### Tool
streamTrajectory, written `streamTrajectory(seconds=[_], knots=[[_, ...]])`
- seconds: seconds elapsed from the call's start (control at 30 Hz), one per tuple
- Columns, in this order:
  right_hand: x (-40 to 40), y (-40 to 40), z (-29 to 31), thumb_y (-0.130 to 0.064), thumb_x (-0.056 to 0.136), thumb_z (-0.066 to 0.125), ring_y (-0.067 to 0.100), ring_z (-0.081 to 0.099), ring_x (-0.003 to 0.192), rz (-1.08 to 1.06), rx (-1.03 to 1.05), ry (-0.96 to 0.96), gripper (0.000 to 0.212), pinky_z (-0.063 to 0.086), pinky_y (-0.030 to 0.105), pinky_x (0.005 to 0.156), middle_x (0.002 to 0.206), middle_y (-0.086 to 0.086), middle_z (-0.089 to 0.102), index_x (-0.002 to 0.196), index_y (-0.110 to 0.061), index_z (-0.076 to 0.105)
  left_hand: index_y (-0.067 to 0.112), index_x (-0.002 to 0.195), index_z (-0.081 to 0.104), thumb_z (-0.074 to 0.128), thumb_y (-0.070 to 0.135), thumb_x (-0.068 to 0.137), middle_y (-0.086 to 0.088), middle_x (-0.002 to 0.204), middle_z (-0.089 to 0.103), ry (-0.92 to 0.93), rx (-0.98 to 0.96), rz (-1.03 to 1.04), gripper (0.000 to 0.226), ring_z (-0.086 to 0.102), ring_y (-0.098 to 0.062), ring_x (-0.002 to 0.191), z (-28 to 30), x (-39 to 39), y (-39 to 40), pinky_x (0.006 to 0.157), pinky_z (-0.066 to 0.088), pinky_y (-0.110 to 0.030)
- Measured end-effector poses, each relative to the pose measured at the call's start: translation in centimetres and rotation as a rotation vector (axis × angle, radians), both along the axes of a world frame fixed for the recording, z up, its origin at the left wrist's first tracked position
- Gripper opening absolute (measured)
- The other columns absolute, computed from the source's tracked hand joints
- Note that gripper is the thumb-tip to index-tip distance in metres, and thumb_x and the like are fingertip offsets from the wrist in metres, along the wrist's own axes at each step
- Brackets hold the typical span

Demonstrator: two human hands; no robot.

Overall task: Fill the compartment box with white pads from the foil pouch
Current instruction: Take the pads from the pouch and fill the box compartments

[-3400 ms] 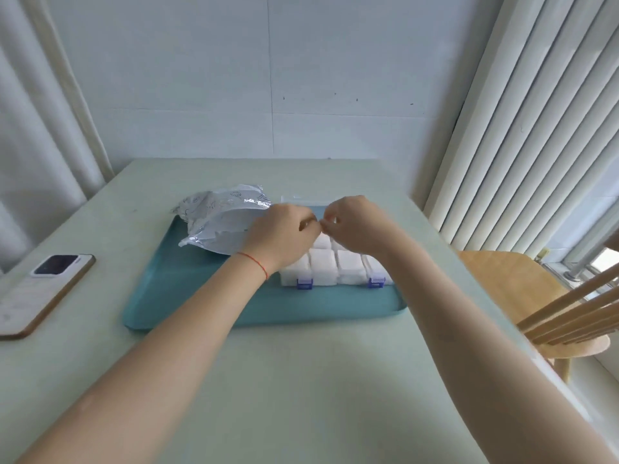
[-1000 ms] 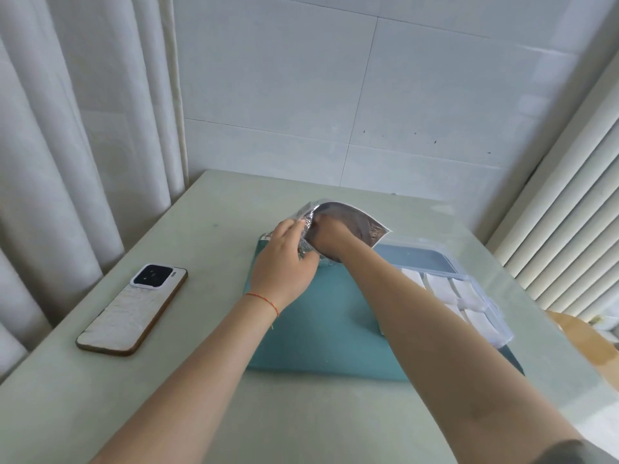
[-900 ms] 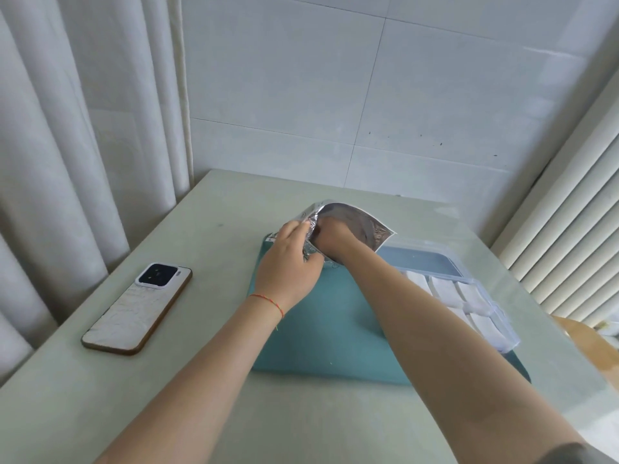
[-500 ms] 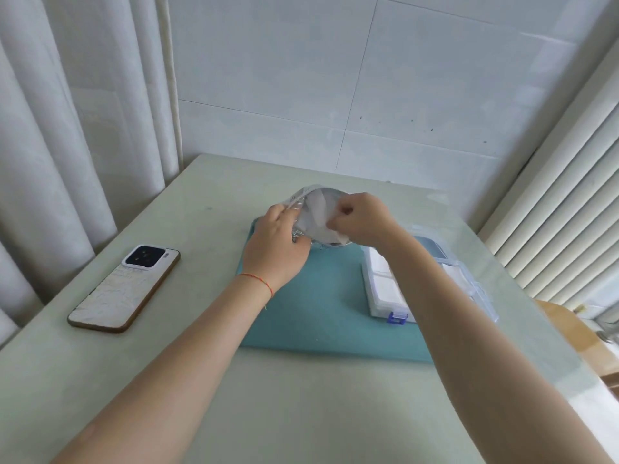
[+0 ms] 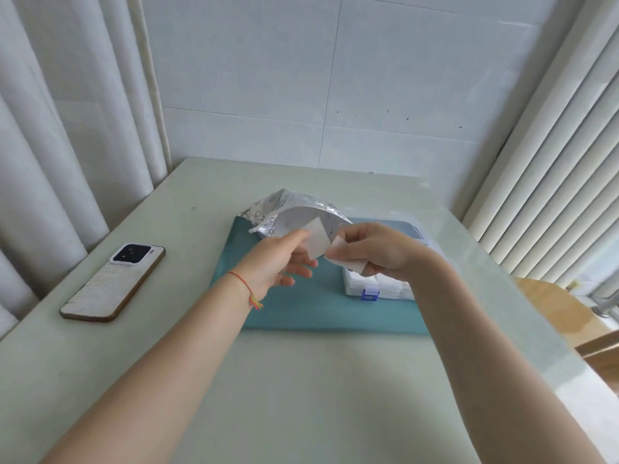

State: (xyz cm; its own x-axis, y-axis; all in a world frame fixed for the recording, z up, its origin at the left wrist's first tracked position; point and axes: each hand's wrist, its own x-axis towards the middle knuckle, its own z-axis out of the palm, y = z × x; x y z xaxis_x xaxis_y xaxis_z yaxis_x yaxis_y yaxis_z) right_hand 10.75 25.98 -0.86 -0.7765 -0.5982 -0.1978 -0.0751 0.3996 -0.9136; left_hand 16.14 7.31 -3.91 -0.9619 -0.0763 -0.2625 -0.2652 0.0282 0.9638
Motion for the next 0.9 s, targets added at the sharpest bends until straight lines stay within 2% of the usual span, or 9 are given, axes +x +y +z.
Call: streamTrajectory(seconds=[0.1,0.17,0.27,0.33,0.4,0.5,0.63,0.77,0.9], knots=[[0.4,0.5,-0.4,-0.011,0.089,0.069,0.014,0.025,0.052,0.005,0.002,0.002,0.024,0.020,0.021,0.045,0.058,-0.002,0.034,0.066,-0.017,0.062,0.014,0.098,0.067,0.061,0.027,0.095,-0.006,0.087,0.069,0.042,0.215,0.050,0.015,0.066,-0.012,0.064,-0.7,0.3,0.5,0.048,0.040,-0.020],[0.5,0.9,-0.6,-0.014,0.093,0.065,0.015,0.027,0.052,-0.004,-0.015,0.016,0.025,0.024,0.020,0.044,0.060,0.001,0.038,0.068,-0.016,0.067,0.012,0.090,0.067,0.065,0.019,0.092,-0.006,0.081,0.067,0.081,0.186,0.136,0.008,0.064,-0.009,0.057,-1.1,0.4,0.8,0.045,0.040,-0.018],[0.6,1.7,-0.5,-0.016,0.099,0.055,0.015,0.043,0.054,-0.051,-0.052,0.039,0.021,0.037,0.020,0.048,0.069,0.000,0.055,0.100,-0.003,0.072,0.013,0.077,0.067,0.069,0.015,0.090,-0.003,0.068,0.065,0.132,0.053,0.183,0.012,0.061,-0.007,0.052,-1.5,0.7,0.9,0.045,0.040,-0.017],[0.8,2.0,-0.2,-0.012,0.099,0.054,0.016,0.058,0.060,-0.063,-0.086,0.049,0.021,0.045,0.022,0.054,0.081,0.003,0.064,0.109,-0.001,0.068,0.011,0.075,0.067,0.072,0.014,0.087,0.000,0.061,0.063,0.159,-0.013,0.187,0.013,0.059,-0.007,0.050,-1.5,0.7,1.0,0.044,0.039,-0.017],[1.2,1.7,0.0,-0.007,0.097,0.056,0.021,0.068,0.068,-0.111,-0.189,0.046,0.014,0.051,0.025,0.059,0.087,0.009,0.070,0.108,-0.002,0.064,0.011,0.076,0.069,0.074,0.013,0.085,0.001,0.061,0.064,0.168,-0.025,0.169,0.011,0.058,-0.009,0.051,-1.4,0.8,1.1,0.045,0.040,-0.018],[1.3,0.7,-0.3,-0.008,0.092,0.065,0.027,0.070,0.078,-0.251,-0.348,0.052,0.007,0.054,0.030,0.066,0.086,0.013,0.070,0.092,-0.006,0.058,0.012,0.081,0.071,0.074,0.014,0.085,0.000,0.067,0.068,0.176,0.032,0.131,0.005,0.061,-0.009,0.055,-1.2,0.9,1.6,0.046,0.042,-0.017],[1.3,-0.7,-1.2,-0.019,0.088,0.071,0.016,0.059,0.080,-0.349,-0.341,0.056,0.023,0.046,0.027,0.071,0.086,0.004,0.062,0.076,-0.016,0.052,0.007,0.090,0.072,0.068,0.009,0.089,-0.005,0.073,0.070,0.177,0.189,0.105,0.004,0.065,-0.013,0.062,-0.7,0.9,1.9,0.051,0.049,-0.018],[1.4,-1.4,-2.0,-0.028,0.081,0.077,0.023,0.061,0.086,-0.329,-0.376,0.016,0.025,0.048,0.038,0.083,0.089,0.010,0.063,0.077,-0.014,0.056,0.004,0.092,0.072,0.059,0.006,0.094,-0.006,0.078,0.074,0.202,0.330,0.057,0.014,0.070,-0.013,0.069,0.0,1.1,1.9,0.061,0.055,-0.020],[1.3,-1.7,-2.3,-0.028,0.076,0.079,0.027,0.061,0.084,-0.340,-0.397,0.016,0.027,0.049,0.040,0.081,0.086,0.015,0.063,0.076,-0.012,0.057,-0.001,0.094,0.071,0.055,0.002,0.095,-0.013,0.085,0.075,0.200,0.393,0.047,0.017,0.073,-0.018,0.077,0.5,1.2,1.7,0.068,0.059,-0.024]])
